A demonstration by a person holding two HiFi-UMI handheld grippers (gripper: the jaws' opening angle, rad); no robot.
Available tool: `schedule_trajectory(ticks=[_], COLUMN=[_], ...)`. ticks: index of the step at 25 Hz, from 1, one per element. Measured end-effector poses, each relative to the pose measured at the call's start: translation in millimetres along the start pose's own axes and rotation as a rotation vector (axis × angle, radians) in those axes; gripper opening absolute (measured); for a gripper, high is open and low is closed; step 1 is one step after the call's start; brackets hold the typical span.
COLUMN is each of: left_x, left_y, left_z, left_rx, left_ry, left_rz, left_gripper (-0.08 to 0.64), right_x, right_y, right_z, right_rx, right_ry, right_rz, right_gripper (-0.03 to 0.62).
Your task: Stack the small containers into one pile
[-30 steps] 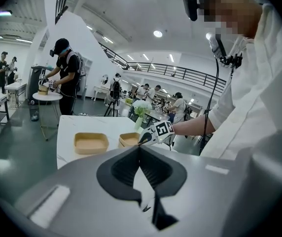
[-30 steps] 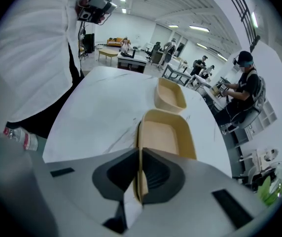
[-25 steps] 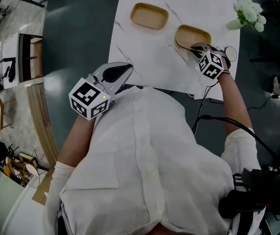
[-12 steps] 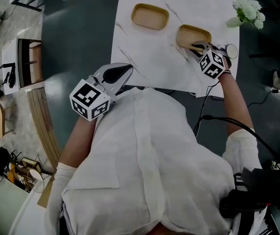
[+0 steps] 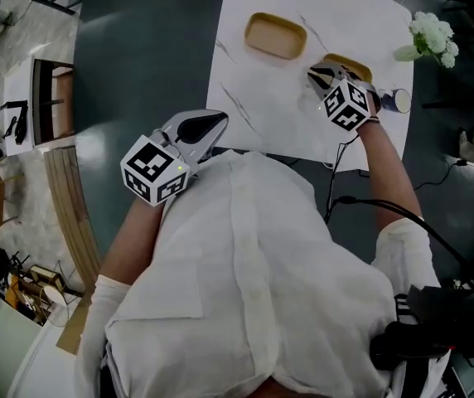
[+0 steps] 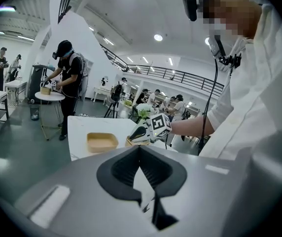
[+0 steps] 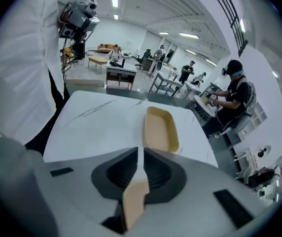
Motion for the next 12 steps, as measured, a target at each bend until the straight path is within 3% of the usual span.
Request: schedule_trajectory(ticks=[12], left_x=[-45.7], left_y=[-62.1], left_z=[-12.8], left_rx=[0.028], left_ry=[-0.046], left_rz=[0.053], left_gripper=[0.007], right_x=[17.0], right_y=[70.9], right_z=[57.8], right_rx=[-0.051], right_ry=[0.036], right_rz=[0.031], right_gripper=[0.031])
Point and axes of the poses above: the fingertips, and each gripper's own axes: y forward along the fingers, x to its right, z out of its top, the point moved 1 cm from there along -y, backward along the fingers, and after that the axes turned 4 degrees about -y, right-handed, at the moved point
